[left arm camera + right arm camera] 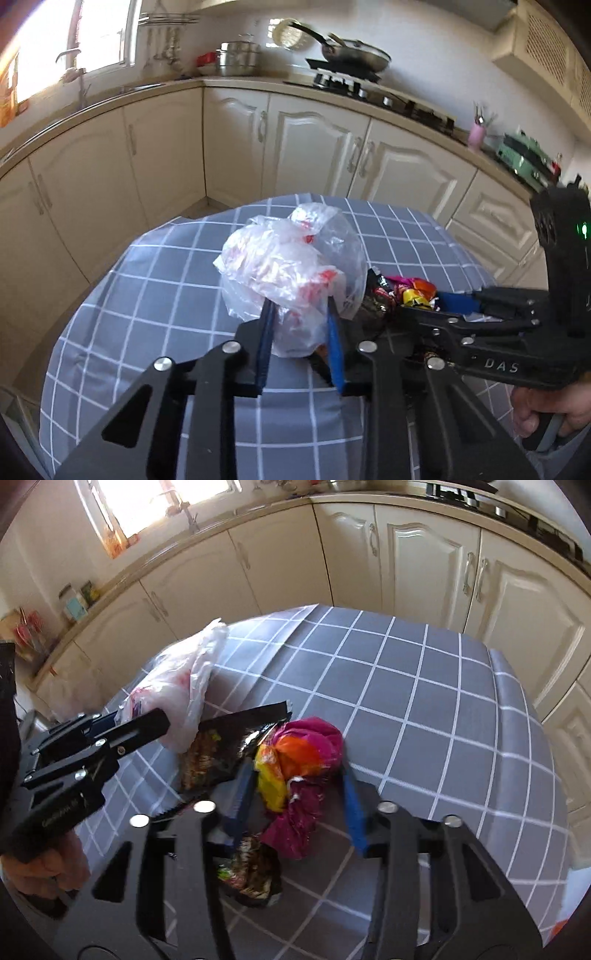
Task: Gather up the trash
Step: 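Grasp the clear plastic bag with the left gripper while the right gripper grasps the pink-and-yellow wrapper, then lift the plastic bag and pink wrapper and carry them toward the blue bin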
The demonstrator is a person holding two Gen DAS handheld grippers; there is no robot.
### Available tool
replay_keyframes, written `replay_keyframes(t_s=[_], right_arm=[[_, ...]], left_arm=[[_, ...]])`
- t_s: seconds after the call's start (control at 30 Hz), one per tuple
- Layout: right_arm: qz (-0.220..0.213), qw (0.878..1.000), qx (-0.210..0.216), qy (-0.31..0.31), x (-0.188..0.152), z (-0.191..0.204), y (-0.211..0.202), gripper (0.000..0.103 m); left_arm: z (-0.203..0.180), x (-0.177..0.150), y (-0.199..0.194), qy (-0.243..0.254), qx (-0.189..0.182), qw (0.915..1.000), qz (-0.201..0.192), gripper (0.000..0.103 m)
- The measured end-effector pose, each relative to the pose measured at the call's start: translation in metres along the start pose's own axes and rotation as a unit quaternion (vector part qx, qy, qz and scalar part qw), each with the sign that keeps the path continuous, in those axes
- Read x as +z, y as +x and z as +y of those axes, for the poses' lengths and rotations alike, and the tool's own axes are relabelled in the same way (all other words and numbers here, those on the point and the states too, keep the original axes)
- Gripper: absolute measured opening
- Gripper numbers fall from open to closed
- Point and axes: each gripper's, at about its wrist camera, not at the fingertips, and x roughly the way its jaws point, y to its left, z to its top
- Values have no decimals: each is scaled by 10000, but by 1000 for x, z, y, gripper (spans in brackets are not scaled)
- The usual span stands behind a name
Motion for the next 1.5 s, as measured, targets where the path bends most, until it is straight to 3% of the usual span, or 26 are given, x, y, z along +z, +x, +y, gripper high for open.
replay_keyframes(t_s=[0.43,0.87,1.07,1.23,1.5], right_arm=[[-133,9988,298,364,-30,-26,-54,39],[-719,9941,372,718,-64,-49,-120,39],[-1161,9887,227,925,-78,-73,-166,39],[-1590,9786,-47,1304,-99,-114,-214,39],[-1923,9474,-858,2410,-178,-219,-281,39]], left_arm=[[10,-28,-35,-570,-292,9978,-169,21],[-31,-45,-100,-430,-638,9955,-555,19],[-80,-37,-129,-80,-1003,9917,-799,19],[-143,-28,-140,366,-1418,9854,-871,19],[-264,-31,-128,1142,-2166,9674,-652,19]])
